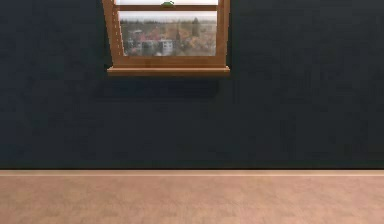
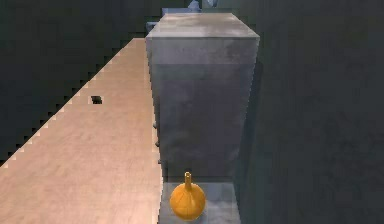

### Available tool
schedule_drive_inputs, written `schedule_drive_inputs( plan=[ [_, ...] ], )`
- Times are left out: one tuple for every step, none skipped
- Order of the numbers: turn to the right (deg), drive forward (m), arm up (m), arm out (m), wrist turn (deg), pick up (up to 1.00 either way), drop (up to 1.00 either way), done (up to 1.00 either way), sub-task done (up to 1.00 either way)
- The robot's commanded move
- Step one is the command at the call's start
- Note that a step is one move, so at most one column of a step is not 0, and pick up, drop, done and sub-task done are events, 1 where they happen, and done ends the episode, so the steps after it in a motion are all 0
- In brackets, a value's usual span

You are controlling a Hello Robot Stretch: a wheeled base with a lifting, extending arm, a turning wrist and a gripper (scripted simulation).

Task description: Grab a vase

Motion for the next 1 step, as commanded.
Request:
schedule_drive_inputs(
  plan=[
    [0.0, 0.0, 0.5, 0.0, 0.0, 0.0, 0.0, 0.0, 0.0]
  ],
)
